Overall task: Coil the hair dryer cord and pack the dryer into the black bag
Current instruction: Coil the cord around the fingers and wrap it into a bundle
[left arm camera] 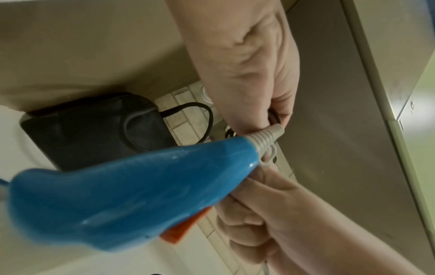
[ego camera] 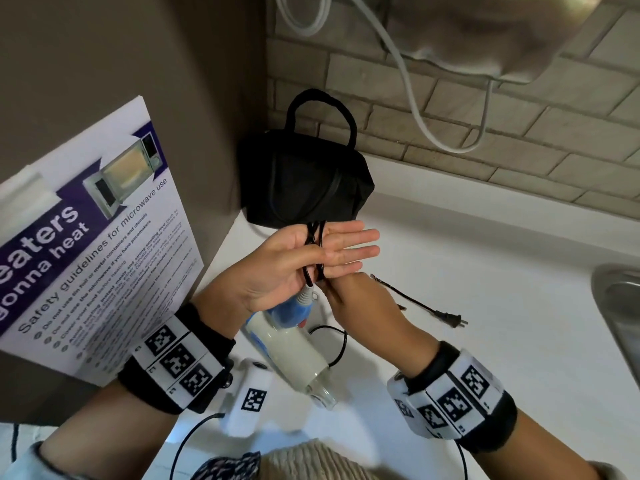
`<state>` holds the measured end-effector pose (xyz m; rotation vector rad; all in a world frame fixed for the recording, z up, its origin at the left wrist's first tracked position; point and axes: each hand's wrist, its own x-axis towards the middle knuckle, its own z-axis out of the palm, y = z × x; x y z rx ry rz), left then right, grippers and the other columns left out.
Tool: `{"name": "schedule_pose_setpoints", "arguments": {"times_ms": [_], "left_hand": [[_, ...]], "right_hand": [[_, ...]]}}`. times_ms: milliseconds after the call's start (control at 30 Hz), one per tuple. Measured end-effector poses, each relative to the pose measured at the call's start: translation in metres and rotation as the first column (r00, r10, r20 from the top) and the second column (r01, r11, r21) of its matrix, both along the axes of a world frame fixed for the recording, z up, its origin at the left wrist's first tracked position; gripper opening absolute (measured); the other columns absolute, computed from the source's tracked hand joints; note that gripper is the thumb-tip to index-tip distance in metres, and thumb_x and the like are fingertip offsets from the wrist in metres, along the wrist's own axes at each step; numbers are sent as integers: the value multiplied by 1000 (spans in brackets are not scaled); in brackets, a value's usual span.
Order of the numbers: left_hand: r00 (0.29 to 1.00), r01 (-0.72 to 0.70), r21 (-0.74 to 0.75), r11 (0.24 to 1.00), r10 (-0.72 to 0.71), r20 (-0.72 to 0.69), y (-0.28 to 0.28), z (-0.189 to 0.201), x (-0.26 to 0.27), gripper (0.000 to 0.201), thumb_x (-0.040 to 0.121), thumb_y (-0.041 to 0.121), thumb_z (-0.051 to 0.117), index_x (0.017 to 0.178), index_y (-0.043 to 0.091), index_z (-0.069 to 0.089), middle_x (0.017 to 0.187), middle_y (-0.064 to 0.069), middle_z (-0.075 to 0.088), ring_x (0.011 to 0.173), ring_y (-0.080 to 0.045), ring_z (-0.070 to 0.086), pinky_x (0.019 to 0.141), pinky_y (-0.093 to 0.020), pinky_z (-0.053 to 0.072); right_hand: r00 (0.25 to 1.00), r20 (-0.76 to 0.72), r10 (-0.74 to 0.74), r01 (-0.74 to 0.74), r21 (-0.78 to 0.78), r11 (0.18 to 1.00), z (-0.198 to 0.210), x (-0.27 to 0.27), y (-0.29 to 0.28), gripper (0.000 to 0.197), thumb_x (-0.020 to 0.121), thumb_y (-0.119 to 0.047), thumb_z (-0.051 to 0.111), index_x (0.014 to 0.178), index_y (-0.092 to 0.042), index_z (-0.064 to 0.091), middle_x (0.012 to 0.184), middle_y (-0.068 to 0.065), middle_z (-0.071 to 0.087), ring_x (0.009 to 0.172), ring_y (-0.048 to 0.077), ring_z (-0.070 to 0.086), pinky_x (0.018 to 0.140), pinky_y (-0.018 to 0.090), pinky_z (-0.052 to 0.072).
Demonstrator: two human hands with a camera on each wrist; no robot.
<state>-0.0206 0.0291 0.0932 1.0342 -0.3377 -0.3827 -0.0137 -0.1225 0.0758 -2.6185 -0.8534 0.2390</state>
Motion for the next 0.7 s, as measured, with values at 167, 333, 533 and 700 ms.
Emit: {"name": "schedule_pose_setpoints", "arguments": {"times_ms": [167,333,533,700], "left_hand": [[995,-86,-19,996,85,-48,5,-6,0,51,89,-2,41,140,-1,37,141,-16,50,131,-29,49,112,-39,34],[975,-206,3,979,206,-82,4,-5,5,59,86,5,48,143,3,32,142,-14,49,128,-25,52,109,-33,37],[983,-178,102,979,182,-32,7,-5,6,57,93,13,43,147,5,24,143,-13,48,126,-24,54,105,-30,43],[995,-68,146,987,77,-57,4,4,-3,39,99,25,30,124,17,58,82,11,66,82,-5,62,87,-21,51]], "right_hand": [[1000,-6,26,-26,-60,998,9,-17,-1,21,100,-28,32,102,-14,48,86,5,63,72,31,51,58,35,38],[998,-35,49,-53,-118,992,33,-35,-11,20,98,-28,33,98,-22,51,90,3,67,81,32,59,66,38,47],[988,144,49,-54,30,998,63,-31,-16,11,95,-25,45,89,-26,53,71,-8,57,60,21,44,58,33,40],[947,321,27,-39,32,999,78,-8,-16,13,94,-24,48,92,-25,61,85,-4,66,73,24,60,56,31,42]]}}
